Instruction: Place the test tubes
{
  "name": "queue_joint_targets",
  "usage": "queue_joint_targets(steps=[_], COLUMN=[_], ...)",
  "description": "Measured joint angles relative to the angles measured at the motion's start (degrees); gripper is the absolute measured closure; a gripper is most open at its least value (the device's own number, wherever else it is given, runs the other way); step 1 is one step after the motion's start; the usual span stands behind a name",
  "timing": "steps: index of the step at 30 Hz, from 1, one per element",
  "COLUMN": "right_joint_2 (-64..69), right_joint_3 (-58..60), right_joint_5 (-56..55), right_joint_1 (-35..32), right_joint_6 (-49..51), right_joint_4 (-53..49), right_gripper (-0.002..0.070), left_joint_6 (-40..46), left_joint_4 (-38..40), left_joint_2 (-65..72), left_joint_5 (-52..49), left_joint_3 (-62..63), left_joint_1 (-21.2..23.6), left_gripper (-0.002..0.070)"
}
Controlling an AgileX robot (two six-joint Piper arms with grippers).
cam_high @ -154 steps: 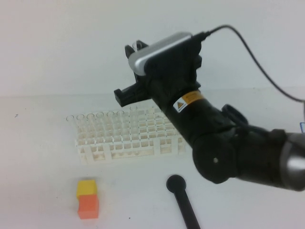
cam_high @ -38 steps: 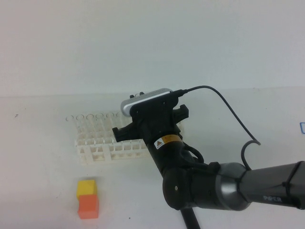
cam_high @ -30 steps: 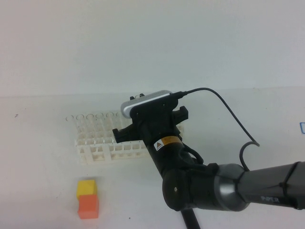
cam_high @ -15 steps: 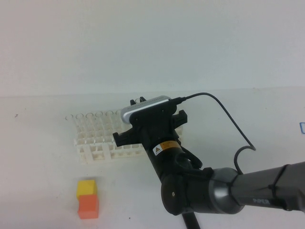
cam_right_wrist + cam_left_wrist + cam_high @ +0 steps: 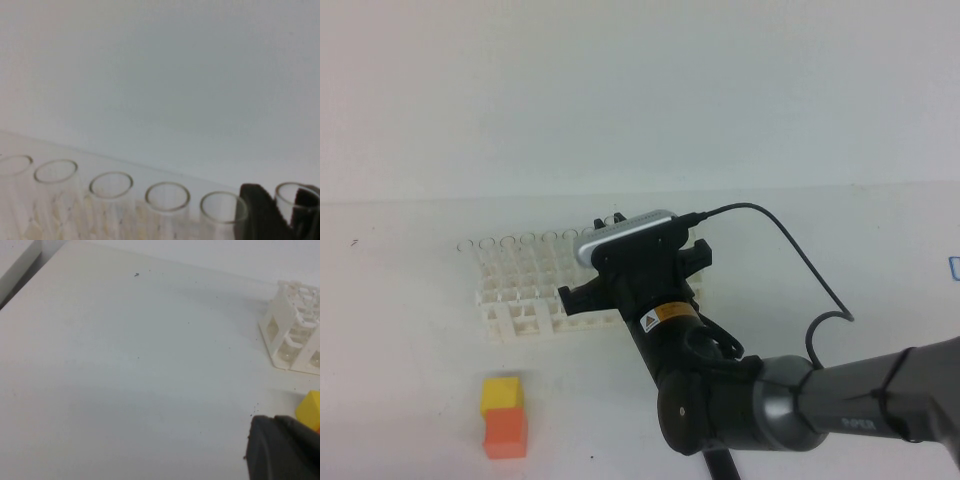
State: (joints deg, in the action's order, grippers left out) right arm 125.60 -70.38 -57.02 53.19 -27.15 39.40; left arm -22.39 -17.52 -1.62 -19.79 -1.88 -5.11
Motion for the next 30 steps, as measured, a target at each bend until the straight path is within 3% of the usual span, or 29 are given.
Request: queue_joint_targets(steps=[23, 27, 30], right_joint_2=[0.8, 0.8, 1.58], right_joint_3=[-0.41, -0.41, -0.31], right_joint_5=[0.68, 0.8, 4.44], right_joint_1=[-0.3, -0.3, -0.45], right_joint_6=[-0.81, -1.58, -2.66], right_joint_4=[0.32, 0.43, 1.69], right_gripper=[0.0548, 0.0508, 0.0419], left_joint_6=[0.0, 0.0, 0.0], left_joint_4=[0.0, 0.0, 0.0], left_joint_2=[0.0, 0.0, 0.0], left_joint_5=[0.0, 0.0, 0.0], left_joint_3=[0.0, 0.0, 0.0], left_joint_1=[0.0, 0.0, 0.0], left_gripper=[0.0676, 0.0676, 0.0676])
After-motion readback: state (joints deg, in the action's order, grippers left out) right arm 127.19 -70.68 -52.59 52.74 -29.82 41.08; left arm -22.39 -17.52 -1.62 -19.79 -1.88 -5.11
